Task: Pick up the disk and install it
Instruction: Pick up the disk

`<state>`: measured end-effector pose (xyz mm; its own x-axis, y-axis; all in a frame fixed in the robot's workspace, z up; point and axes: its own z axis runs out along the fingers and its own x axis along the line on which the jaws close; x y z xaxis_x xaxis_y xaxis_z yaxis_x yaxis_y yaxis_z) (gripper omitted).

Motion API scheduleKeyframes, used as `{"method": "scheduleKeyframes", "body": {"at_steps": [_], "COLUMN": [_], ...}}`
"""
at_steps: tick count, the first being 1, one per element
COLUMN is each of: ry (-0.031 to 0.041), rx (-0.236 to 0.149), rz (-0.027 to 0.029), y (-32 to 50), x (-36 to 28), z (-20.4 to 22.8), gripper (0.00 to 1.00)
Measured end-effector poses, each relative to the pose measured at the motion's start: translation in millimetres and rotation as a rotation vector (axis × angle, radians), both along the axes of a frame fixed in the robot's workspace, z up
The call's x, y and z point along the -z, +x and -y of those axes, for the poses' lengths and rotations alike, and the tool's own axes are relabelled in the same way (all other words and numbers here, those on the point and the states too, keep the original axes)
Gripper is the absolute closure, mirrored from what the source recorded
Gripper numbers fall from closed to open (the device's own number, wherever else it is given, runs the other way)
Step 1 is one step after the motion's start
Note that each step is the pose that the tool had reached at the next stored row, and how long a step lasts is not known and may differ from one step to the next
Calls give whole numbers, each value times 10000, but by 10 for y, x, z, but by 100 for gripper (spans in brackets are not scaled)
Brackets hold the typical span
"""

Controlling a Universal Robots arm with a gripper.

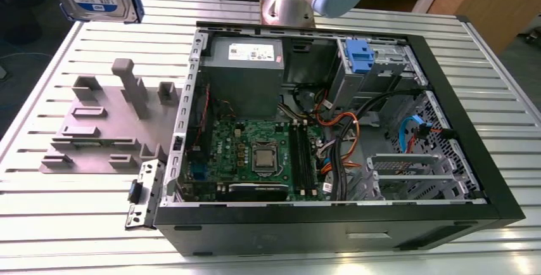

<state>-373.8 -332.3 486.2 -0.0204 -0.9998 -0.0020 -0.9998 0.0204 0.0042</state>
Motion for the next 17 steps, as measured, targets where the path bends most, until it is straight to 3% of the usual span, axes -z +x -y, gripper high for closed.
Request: {"method": "scheduleKeyframes", "body": {"at_steps": [5,12,17], "ry": [-1,-1,-1], "rx": [-1,-1,-2], "rz": [0,0,-1], "y": [19,52,72], "x": [0,0,0], "z": [11,75,81], "gripper": [64,64,64]}}
